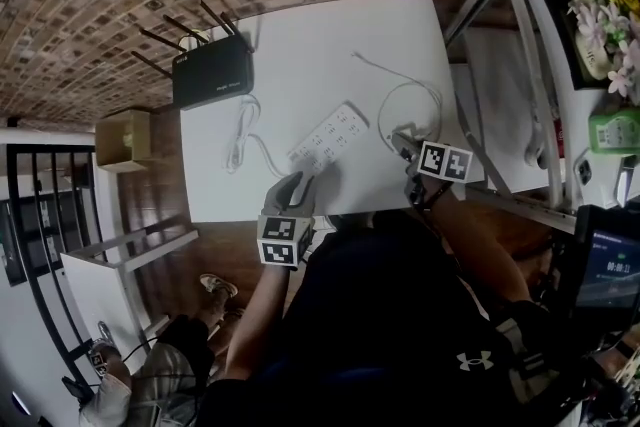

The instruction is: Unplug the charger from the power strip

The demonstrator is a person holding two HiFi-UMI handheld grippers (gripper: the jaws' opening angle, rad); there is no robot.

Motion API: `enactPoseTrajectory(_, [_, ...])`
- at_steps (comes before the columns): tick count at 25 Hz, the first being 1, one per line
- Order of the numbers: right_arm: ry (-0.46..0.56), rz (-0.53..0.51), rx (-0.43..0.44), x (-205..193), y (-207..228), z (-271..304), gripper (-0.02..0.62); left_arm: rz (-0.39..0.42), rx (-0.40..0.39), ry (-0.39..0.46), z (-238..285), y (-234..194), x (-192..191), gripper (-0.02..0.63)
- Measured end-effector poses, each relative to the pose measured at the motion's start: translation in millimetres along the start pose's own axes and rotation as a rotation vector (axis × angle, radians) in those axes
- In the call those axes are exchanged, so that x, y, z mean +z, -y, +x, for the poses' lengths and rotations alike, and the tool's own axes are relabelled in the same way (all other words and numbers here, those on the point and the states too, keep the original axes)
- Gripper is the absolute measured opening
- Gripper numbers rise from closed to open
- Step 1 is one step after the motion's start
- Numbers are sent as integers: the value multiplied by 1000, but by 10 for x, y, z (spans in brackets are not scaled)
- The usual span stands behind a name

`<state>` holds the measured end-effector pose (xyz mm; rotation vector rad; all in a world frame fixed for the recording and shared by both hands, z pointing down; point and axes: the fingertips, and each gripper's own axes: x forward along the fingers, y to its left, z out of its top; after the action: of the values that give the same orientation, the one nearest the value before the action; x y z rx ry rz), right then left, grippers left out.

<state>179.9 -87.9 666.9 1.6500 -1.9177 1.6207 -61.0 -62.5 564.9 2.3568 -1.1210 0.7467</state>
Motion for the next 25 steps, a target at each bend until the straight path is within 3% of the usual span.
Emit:
enactPoseTrajectory(6, [-39,-78,-136,-70,180,-95,293,2,-7,2,-22,1,-23,106])
enactPoseTrajectory(17, [37,-35,-221,35,206,-431,299,13,-33,23,-52,53,32,106])
enactPoseTrajectory(20, [84,-74,-173,194,-57,-532,283,8,-36,47,-77,92,106,106])
enactPoseTrajectory(25, [140,-167,4,394,-797,-648,165,-7,-42,101,-181,134,266,106])
